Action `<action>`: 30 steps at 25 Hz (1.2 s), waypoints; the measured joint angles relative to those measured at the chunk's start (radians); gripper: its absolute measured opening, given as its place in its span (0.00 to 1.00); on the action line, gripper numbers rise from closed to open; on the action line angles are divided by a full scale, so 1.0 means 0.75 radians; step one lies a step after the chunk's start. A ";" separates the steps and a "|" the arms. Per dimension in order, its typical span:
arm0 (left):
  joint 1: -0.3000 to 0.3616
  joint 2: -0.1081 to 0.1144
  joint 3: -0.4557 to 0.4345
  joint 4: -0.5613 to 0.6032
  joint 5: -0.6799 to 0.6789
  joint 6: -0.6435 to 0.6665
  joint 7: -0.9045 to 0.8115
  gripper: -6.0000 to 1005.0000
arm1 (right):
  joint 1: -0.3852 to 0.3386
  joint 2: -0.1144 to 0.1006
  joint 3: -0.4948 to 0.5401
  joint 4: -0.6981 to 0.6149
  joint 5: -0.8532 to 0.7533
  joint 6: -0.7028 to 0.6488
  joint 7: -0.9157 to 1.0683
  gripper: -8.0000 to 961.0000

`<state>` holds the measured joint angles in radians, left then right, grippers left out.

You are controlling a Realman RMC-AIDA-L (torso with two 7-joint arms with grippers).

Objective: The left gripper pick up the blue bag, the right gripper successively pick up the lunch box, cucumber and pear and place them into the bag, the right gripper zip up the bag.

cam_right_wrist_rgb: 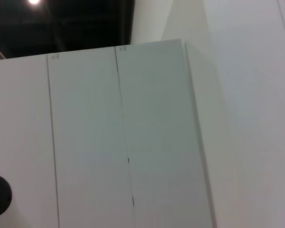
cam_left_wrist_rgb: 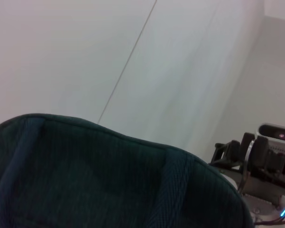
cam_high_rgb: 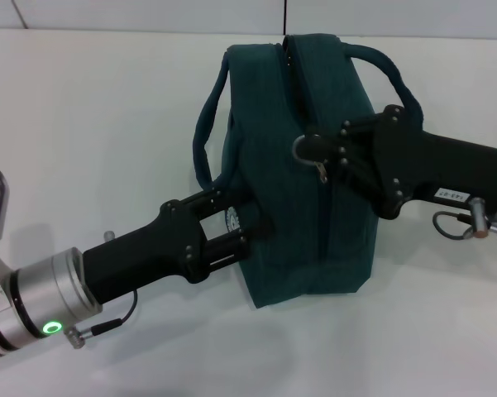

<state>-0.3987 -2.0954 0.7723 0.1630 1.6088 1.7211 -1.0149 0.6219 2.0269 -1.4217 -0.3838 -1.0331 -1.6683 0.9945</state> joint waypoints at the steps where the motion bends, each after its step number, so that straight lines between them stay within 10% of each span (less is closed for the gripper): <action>1: 0.000 0.000 -0.002 0.000 -0.001 -0.002 0.000 0.68 | 0.004 0.001 -0.001 -0.003 0.006 0.003 -0.010 0.03; 30: -0.025 -0.006 -0.007 -0.048 -0.007 -0.050 -0.074 0.68 | 0.038 0.001 -0.096 0.001 0.207 0.092 -0.136 0.03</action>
<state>-0.4170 -2.0998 0.7667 0.1272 1.6032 1.6838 -1.0704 0.6507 2.0279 -1.4937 -0.3828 -0.8779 -1.5991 0.8927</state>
